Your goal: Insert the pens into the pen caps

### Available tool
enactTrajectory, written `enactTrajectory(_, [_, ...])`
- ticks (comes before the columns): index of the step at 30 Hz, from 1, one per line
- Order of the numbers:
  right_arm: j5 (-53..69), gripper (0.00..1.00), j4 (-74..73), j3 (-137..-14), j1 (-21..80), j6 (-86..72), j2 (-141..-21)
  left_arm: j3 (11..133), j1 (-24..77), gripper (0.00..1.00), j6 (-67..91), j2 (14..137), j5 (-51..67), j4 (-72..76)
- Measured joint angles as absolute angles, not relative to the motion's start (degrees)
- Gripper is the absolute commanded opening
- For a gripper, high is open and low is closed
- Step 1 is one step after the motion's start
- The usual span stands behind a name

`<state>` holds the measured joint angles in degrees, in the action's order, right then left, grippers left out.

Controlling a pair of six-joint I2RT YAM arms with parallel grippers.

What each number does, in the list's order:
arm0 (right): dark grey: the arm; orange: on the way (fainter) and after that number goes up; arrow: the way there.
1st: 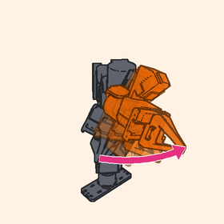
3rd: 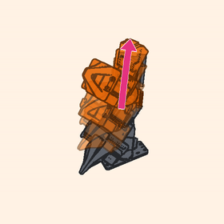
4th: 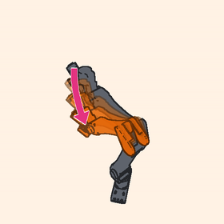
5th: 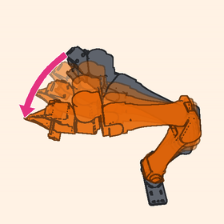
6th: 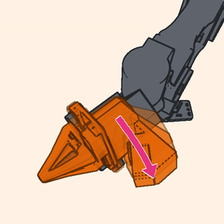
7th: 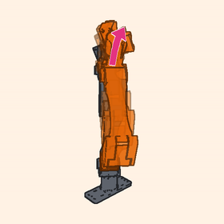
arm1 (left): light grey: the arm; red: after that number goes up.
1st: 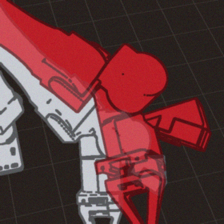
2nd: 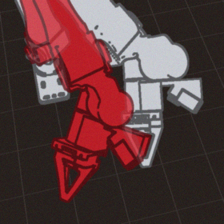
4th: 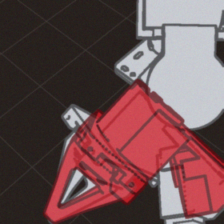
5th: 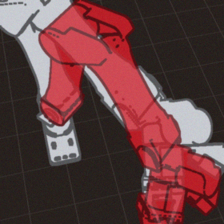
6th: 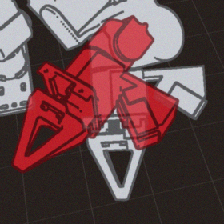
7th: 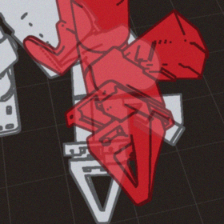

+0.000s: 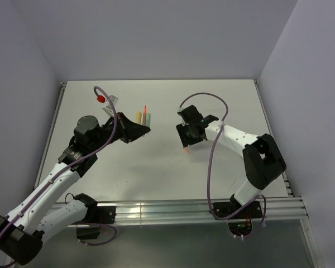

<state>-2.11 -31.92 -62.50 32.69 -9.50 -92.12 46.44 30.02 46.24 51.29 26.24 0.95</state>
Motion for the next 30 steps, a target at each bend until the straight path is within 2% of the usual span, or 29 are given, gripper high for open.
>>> enactTrajectory(30, [-0.99, 0.47, -30.52, -63.59, 34.26, -7.77, -102.98, 46.41, 29.43, 0.0, 46.13, 51.22, 26.63, -0.32])
